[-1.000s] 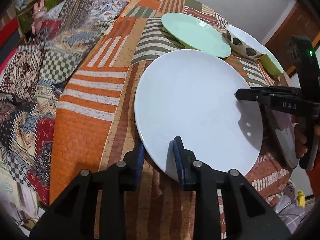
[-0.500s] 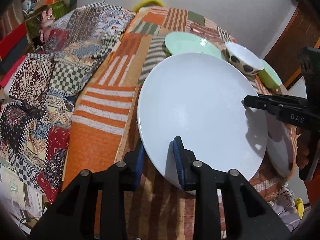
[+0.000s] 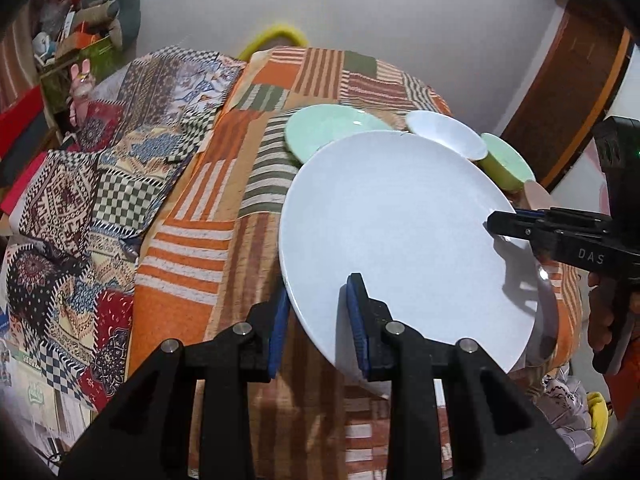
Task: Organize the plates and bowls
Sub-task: 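Lift the white plate with both grippers and carry it over the purple plate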
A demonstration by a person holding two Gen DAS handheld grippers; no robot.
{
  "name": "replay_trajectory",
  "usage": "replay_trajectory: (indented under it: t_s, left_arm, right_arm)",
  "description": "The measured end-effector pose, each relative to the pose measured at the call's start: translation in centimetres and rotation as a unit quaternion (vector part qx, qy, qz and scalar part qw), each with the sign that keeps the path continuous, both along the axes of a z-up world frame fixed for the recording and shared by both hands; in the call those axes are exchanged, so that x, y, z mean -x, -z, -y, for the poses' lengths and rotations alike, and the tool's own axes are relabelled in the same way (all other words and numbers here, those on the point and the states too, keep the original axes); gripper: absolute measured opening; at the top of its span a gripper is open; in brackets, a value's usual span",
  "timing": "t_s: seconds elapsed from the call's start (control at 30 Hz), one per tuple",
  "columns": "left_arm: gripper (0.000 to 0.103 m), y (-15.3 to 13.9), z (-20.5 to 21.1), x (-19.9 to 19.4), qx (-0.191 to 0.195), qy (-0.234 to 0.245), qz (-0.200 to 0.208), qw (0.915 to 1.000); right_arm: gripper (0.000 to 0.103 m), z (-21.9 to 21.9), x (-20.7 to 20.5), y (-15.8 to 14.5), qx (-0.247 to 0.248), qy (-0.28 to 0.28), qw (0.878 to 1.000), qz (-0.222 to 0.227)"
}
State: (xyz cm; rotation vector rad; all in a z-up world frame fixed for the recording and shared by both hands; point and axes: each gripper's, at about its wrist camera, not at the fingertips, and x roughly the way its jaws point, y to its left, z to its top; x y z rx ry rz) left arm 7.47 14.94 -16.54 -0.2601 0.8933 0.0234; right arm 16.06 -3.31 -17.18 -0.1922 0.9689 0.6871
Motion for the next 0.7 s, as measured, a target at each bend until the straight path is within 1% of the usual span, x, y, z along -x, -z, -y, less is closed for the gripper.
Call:
replay_trajectory:
  t_s: [0.4, 0.7]
  left_arm:
    - [0.028, -1.5, 4.9, -0.6, -0.012, 0.038, 0.01, 0.9991]
    - [0.028, -1.2, 9.2, -2.1, -0.014, 0.075, -0.001, 0.9971]
  right_arm:
    - [0.021, 5.2, 1.4, -1.2, -0.021, 0.039, 0.999, 0.01]
    - [0.021, 9.6, 2.3, -1.0, -0.025, 0.071, 0.997, 0.006]
